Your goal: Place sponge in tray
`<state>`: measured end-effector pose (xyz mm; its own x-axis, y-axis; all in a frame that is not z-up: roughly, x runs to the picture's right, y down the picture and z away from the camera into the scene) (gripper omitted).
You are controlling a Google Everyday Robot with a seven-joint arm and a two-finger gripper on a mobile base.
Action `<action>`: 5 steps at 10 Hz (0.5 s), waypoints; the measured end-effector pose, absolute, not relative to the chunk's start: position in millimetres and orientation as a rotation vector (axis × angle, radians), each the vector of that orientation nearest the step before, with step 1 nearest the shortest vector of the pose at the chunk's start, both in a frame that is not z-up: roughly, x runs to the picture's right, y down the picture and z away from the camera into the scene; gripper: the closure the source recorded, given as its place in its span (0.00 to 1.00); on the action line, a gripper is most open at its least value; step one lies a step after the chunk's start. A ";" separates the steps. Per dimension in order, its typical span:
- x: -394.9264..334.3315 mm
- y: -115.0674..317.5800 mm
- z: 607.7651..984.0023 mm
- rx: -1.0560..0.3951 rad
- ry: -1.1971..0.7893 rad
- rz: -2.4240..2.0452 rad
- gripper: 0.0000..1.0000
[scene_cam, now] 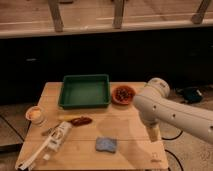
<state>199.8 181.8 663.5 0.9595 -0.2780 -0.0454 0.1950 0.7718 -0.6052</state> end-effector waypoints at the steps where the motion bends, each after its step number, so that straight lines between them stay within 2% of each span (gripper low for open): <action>1: 186.0 185.1 663.8 -0.641 0.132 -0.275 0.20; 5: 158.4 197.7 664.5 -0.645 0.124 -0.328 0.20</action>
